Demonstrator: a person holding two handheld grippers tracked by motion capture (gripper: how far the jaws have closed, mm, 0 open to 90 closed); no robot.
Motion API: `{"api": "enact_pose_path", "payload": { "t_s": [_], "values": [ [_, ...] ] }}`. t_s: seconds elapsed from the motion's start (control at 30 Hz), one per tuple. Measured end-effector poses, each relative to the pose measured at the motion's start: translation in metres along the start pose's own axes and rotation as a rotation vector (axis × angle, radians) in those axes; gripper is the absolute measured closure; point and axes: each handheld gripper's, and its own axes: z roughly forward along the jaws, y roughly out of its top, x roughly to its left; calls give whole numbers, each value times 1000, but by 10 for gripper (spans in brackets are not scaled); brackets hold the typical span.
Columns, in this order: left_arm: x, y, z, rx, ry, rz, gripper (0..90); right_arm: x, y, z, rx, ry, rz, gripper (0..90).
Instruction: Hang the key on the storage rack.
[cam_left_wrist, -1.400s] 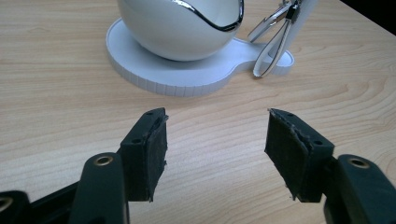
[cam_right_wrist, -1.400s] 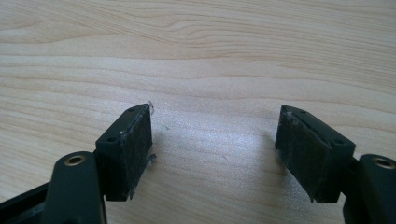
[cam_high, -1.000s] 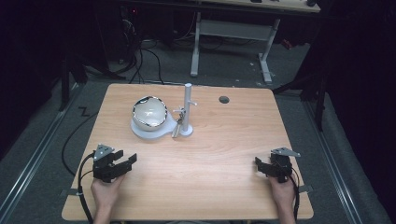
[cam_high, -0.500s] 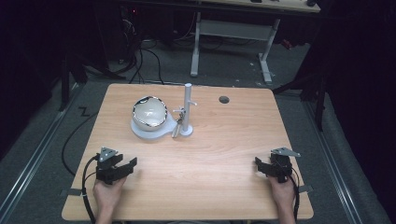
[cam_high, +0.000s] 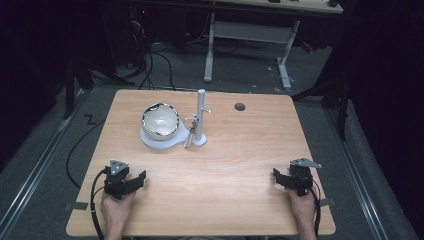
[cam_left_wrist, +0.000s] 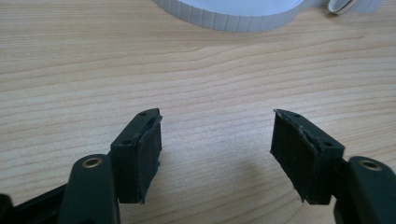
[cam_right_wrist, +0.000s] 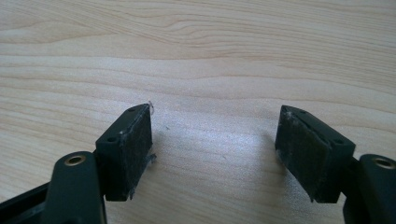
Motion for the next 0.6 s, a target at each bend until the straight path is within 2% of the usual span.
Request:
{"api": "enact_pose_path", "payload": {
  "t_s": [0.07, 0.33, 0.6],
  "values": [
    [0, -1, 1, 3, 11, 3, 321, 0, 0, 0, 0, 0, 0, 276],
    [-9, -3, 6, 32, 64, 68, 254, 0, 0, 0, 0, -1, 0, 276],
    [-8, -3, 6, 32, 44, 56, 218, 0, 0, 0, 0, -1, 0, 276]
  ]
}}
